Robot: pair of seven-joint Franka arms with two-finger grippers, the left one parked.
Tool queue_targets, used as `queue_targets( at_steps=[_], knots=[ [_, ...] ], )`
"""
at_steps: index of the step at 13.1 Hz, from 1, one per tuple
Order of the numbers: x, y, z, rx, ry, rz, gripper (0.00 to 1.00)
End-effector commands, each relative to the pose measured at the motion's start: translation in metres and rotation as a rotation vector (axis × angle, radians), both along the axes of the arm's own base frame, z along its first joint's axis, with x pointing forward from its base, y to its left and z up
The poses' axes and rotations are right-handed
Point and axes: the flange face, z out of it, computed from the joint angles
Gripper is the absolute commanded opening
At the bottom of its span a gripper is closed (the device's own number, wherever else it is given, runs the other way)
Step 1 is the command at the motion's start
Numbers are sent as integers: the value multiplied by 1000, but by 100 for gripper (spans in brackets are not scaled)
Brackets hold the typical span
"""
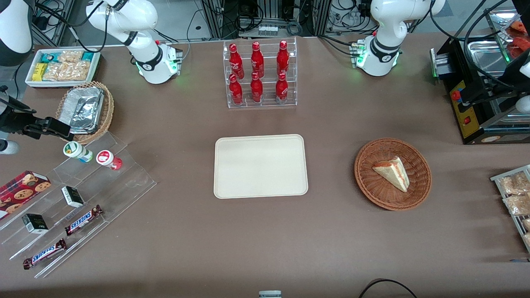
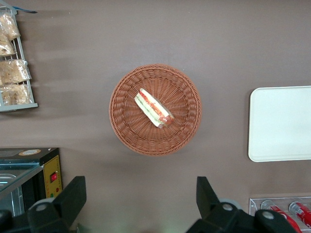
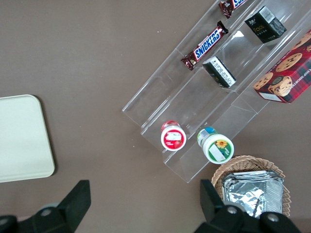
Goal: Place green gum on tray
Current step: 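Move the right gripper over the green-labelled gum bottle on the acrylic rack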
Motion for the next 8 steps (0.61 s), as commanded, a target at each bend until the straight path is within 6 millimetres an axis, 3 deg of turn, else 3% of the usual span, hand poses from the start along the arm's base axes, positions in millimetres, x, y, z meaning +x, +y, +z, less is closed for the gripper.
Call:
queue_targets(
  at_steps=[1,8],
  knots=[
    [2,11,5,25,-7,5,100],
    [-7,15,-27,34,102,39,100]
  ],
)
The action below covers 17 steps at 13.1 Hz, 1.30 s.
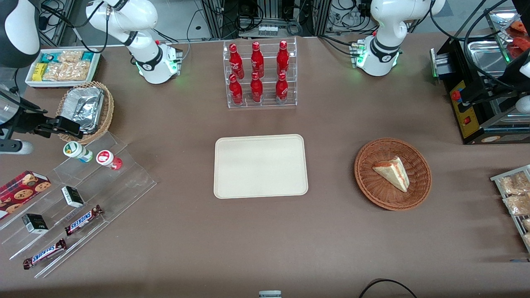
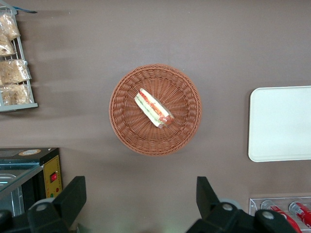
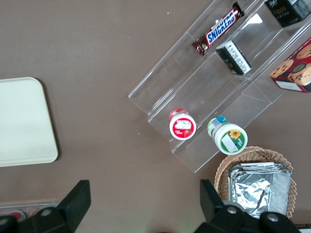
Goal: Place green gum on tray
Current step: 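Move the right gripper over the green-labelled gum bottle on the acrylic rack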
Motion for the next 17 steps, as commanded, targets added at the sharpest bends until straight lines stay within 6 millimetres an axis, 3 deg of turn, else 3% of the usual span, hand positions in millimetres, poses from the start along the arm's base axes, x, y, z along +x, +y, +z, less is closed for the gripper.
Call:
queue_targets(
  at_steps=[1,5,7,13,16,17],
  knots=[
    [-7,0,-13,25,35,34,100],
    [-38,-11,-33,22,0,114,100],
    [-54,-34,-52,36,-21,157,100],
    [-75,-72,-68,6,-77,398,100],
    [-87,-105,-100,-27,-135,482,100],
    [-96,-105,-111,-37,-178,511,100]
  ],
)
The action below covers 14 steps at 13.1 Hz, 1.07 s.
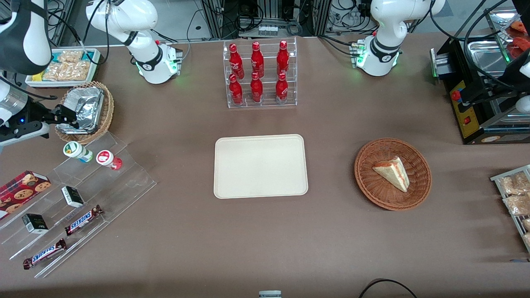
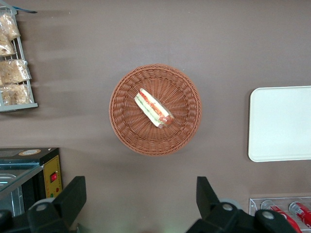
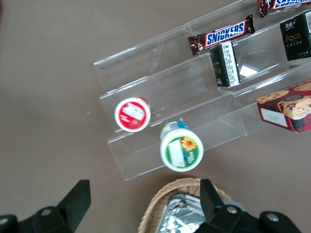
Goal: Place green gum on tray
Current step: 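Move the right gripper over the green-labelled gum bottle on the acrylic rack, then lower the right gripper and close it on the green gum bottle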
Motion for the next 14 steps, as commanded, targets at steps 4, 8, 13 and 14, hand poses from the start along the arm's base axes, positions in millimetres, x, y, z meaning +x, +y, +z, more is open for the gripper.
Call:
queue_targets(
  at_steps=[4,8,13,14],
  knots=[
    [-34,-21,-38,-26,-129,141,100],
    [-28,-38,-61,-32,-129,181,100],
    [-17,-36,-84,-13,-117,163,100],
    [-14,-36,-90,-14,-111,163,100]
  ],
)
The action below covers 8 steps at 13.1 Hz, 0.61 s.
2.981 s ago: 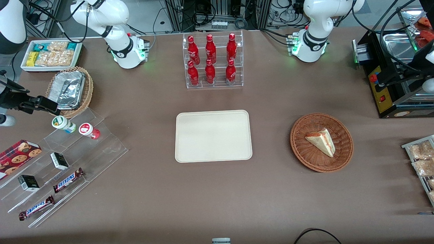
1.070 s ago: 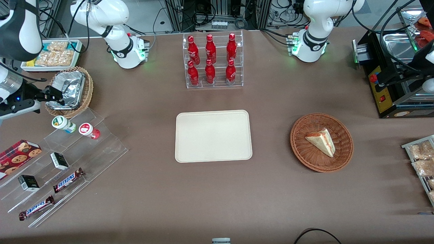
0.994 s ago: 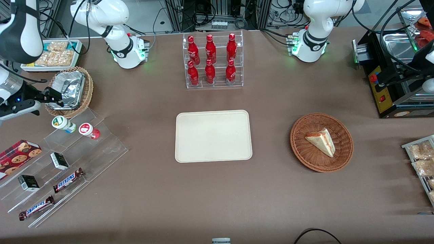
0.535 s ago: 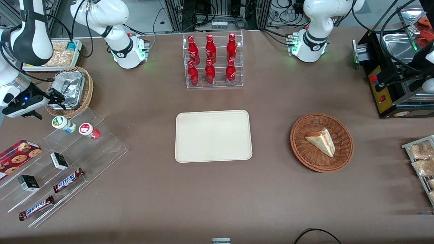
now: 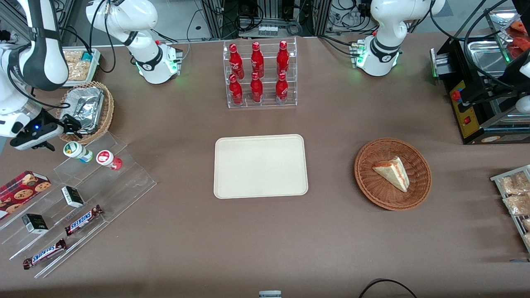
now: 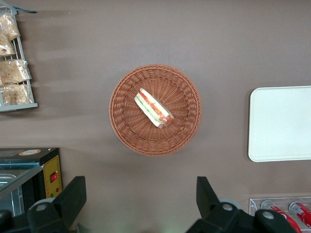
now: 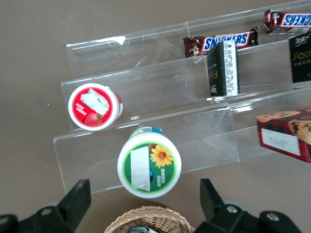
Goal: Place green gum on tray
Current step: 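Lower the right gripper and close it on the green gum bottle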
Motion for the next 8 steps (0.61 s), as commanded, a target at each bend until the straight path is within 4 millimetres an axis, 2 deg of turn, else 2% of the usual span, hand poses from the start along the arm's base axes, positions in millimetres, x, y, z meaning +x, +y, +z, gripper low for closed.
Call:
queue_targets(
  at_steps=[1,4,8],
  knots=[
    [7,-2,-11,6,-11,-9,100],
    [14,-4,-23,45,0,-53,100],
    [22,-4,-24,40,2,-54,100]
  ],
)
